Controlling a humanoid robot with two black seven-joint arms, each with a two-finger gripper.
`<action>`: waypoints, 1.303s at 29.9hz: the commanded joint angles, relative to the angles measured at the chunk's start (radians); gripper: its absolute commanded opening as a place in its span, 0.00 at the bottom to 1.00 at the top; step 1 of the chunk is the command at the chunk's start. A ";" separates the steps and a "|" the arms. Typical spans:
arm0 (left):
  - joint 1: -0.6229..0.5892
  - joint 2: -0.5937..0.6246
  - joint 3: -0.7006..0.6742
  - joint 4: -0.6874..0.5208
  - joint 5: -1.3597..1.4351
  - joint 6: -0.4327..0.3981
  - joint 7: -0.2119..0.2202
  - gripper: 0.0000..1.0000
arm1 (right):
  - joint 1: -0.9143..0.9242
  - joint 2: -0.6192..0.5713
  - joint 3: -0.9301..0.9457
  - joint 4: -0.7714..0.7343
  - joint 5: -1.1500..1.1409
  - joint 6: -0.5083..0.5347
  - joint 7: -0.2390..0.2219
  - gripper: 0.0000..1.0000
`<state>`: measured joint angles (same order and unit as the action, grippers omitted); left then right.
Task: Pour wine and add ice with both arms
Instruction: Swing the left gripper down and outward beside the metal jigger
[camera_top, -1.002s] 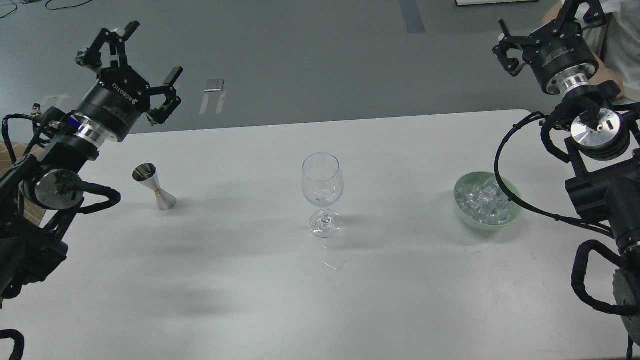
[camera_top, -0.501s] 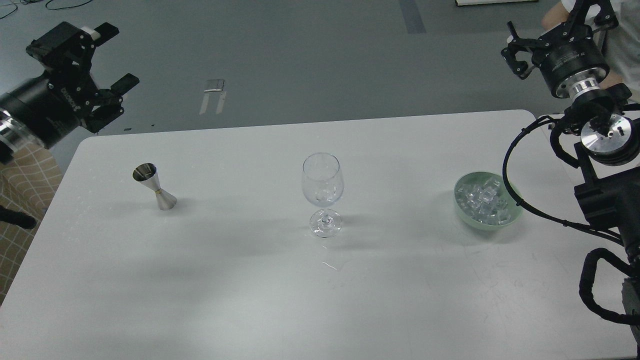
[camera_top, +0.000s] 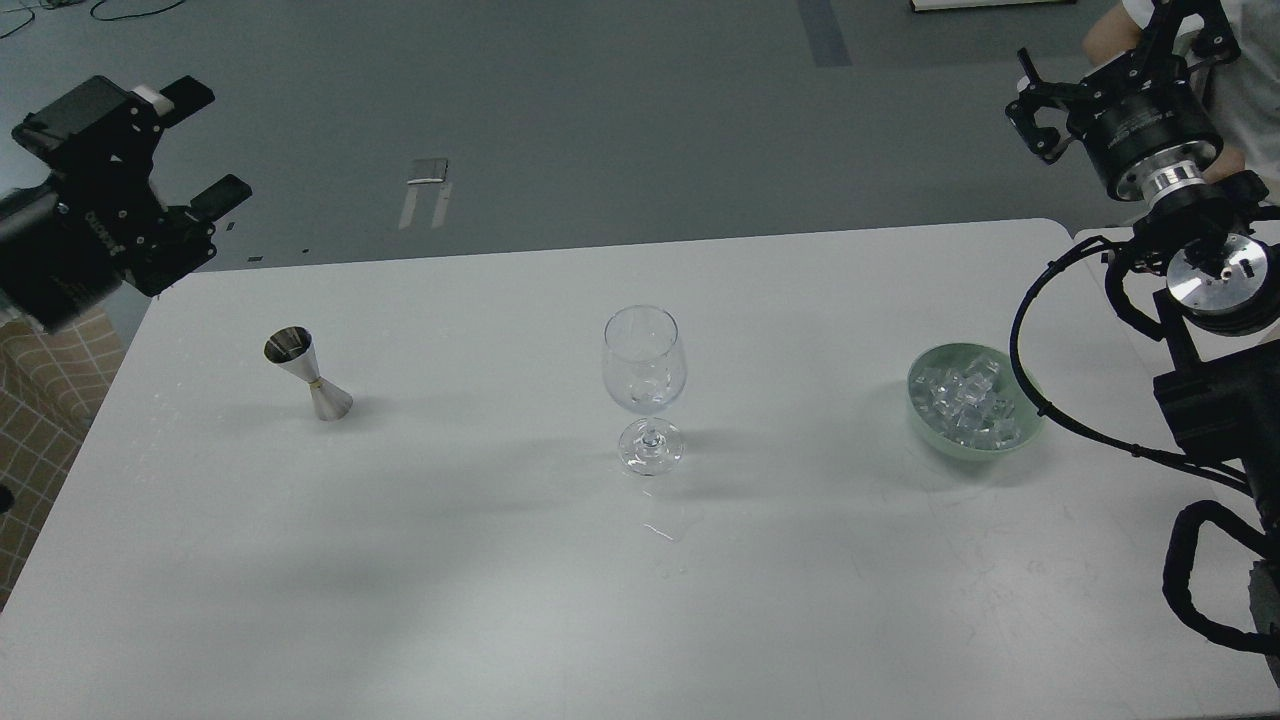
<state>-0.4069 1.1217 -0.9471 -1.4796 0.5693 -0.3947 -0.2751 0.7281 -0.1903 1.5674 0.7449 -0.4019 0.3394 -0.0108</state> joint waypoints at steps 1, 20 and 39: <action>0.003 -0.019 0.010 -0.054 0.203 0.022 0.001 0.96 | -0.001 -0.001 -0.003 0.019 0.000 -0.003 -0.003 1.00; 0.013 0.087 0.318 -0.145 0.888 0.250 0.148 0.96 | -0.029 -0.012 -0.003 0.034 0.000 0.000 -0.012 1.00; 0.013 -0.059 0.261 0.028 0.345 0.312 0.123 0.97 | -0.075 -0.018 -0.001 0.039 0.000 -0.010 -0.014 1.00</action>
<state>-0.3977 1.0635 -0.6792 -1.4564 1.0983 -0.0817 -0.1402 0.6718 -0.2083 1.5626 0.7826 -0.4019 0.3306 -0.0246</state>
